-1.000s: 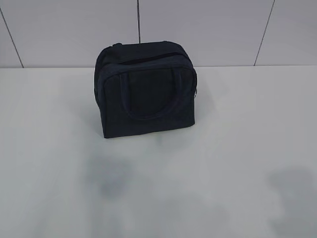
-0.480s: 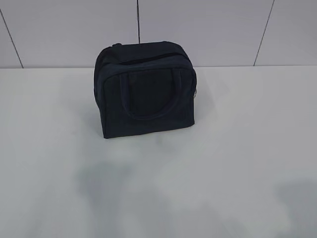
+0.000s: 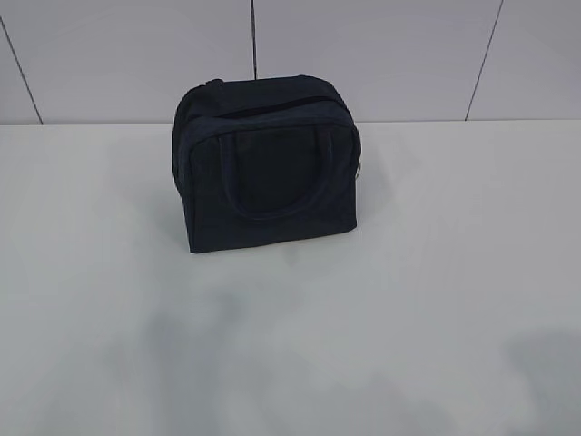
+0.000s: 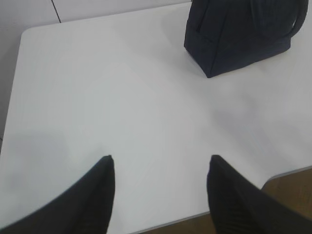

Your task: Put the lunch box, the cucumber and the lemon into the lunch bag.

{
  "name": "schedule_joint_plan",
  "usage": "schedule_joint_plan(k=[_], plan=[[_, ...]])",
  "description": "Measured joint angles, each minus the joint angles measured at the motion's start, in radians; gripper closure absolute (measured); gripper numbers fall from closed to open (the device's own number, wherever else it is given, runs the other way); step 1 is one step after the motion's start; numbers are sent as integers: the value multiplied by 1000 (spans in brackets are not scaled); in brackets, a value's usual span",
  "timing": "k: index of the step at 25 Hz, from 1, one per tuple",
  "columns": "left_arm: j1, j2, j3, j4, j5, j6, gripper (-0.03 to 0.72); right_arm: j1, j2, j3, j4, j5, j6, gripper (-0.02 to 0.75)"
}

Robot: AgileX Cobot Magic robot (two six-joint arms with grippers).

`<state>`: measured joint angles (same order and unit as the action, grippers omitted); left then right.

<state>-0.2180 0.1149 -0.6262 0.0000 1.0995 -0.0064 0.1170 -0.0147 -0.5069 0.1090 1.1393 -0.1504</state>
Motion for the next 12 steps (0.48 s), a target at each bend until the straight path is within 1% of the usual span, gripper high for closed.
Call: schedule_joint_plan(k=[7,12], plan=[[0,-83,55,45,-29,-80,253,0,0,6,0,4,0,423],[0,-102,83,67,-29,-92,253,0,0,10,0,4,0,423]])
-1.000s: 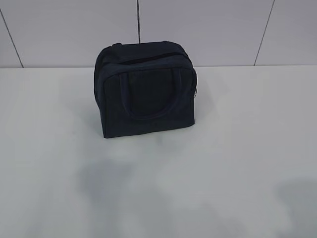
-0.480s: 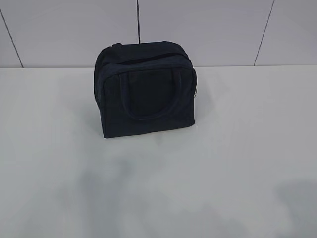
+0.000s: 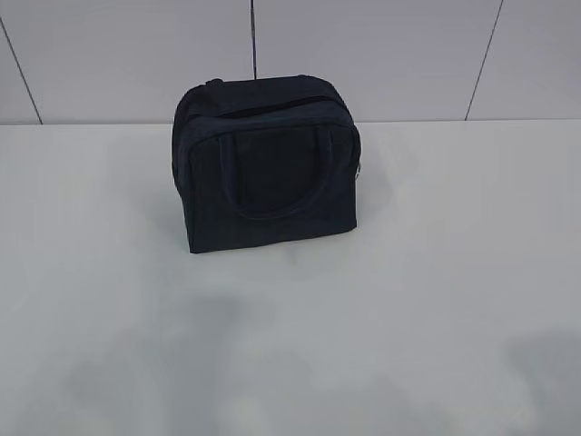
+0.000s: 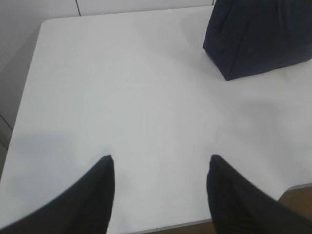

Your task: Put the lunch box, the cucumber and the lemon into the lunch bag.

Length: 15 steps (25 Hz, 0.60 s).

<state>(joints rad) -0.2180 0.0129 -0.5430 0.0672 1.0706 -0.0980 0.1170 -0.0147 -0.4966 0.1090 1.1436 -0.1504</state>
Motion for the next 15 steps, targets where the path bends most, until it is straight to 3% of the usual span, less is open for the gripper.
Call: schedule_joint_plan(k=[15], plan=[[0,0,21,30,23,88,253,0,0,0,0,2,2,423]])
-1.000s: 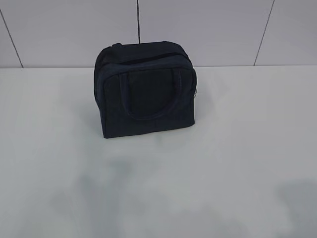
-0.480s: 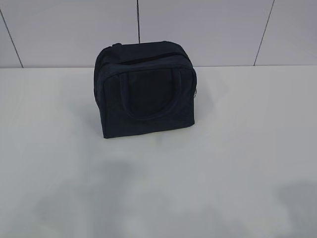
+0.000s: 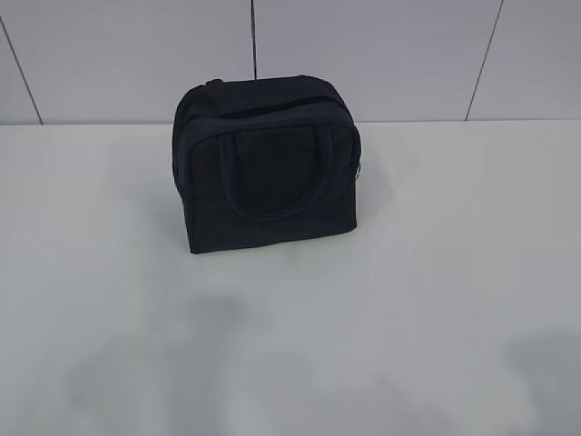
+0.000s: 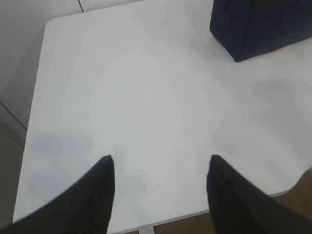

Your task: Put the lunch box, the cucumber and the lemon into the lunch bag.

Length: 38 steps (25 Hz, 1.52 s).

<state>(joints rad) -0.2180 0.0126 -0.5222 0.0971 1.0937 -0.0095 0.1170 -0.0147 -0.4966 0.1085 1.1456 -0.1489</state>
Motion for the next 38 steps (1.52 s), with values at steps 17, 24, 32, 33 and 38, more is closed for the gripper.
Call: schedule_joint_plan(k=[17,24,32,33,38], plan=[[0,0,0,-4,0,15,253,0,0,0,-23,0,30,423],[0,0,0,-8,0,15,253,0,0,0,-25,0,32,423],[0,0,0,-8,0,15,253,0,0,0,-25,0,32,423],[0,0,0,-8,0,15,253,0,0,0,-25,0,32,423],[9,0,0,-8,0,15,253,0,0,0,-25,0,32,423]])
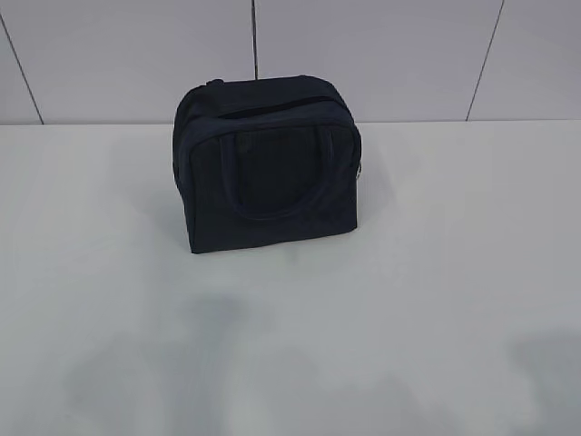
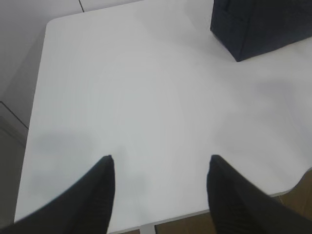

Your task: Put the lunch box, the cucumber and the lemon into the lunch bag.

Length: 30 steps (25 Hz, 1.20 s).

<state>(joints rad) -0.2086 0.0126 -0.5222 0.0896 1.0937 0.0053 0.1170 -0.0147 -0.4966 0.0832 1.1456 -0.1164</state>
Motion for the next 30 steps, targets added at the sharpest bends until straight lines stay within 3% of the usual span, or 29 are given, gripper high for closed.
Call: schedule_joint_plan(k=[6,14,30], plan=[[86,0,0,0,0,0,253,-19,0,0,0,0,0,423],[187,0,0,-2,0,0,253,-143,0,0,0,0,0,423],[195,0,0,-2,0,0,253,-147,0,0,0,0,2,423]])
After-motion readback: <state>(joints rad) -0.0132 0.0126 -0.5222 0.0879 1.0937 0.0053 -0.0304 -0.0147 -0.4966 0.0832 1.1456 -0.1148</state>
